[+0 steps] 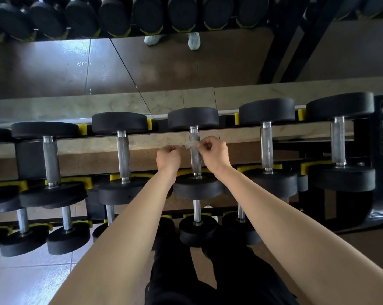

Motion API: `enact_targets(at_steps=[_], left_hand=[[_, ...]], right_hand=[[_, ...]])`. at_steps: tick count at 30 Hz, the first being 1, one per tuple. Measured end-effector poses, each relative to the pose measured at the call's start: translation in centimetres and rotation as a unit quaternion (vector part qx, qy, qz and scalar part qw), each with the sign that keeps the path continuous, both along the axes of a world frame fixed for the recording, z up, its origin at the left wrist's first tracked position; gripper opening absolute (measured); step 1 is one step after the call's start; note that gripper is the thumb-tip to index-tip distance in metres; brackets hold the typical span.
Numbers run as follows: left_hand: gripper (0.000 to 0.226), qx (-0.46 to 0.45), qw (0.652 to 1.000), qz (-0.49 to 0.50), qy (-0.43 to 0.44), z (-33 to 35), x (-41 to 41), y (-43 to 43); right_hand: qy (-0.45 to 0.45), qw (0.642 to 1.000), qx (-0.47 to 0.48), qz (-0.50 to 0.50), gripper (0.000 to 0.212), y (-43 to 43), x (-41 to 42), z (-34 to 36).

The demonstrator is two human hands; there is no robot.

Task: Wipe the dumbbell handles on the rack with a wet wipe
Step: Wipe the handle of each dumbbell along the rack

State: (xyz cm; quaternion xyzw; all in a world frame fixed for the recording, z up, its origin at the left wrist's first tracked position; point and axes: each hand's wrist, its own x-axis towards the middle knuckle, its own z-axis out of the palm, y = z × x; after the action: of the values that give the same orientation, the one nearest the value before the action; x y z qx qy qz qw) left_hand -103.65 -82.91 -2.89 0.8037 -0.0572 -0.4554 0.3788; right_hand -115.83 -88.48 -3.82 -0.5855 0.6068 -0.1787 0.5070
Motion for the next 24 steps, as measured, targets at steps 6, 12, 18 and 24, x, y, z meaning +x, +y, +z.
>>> enact_targets(at_steps=[6,12,18,24], left_hand=[[0.011,-0.019,0.994,-0.108,-0.017,0.0,-0.6,1.0],[0.04,0.056,0.986,-0.132,-0.088,-0.8,0.5,2.6],[0.028,0.034,0.972,-0.218,-0.079,-0.7,0.1,2.9],[0.026,0.111,0.961,-0.229,-0.112,-0.9,1.0,4.2]], right_hand=[[0.015,1.0,0.016,0.004,0.008,-0.2,-2.1,-0.3],[0.027,0.994,0.031,0.1,0.006,1.7,-2.5,0.0],[0.044,0.994,0.053,0.089,0.009,0.9,-4.5,-0.5],[0.075,0.971,0.089,0.207,0.009,1.8,-3.9,-0.2]])
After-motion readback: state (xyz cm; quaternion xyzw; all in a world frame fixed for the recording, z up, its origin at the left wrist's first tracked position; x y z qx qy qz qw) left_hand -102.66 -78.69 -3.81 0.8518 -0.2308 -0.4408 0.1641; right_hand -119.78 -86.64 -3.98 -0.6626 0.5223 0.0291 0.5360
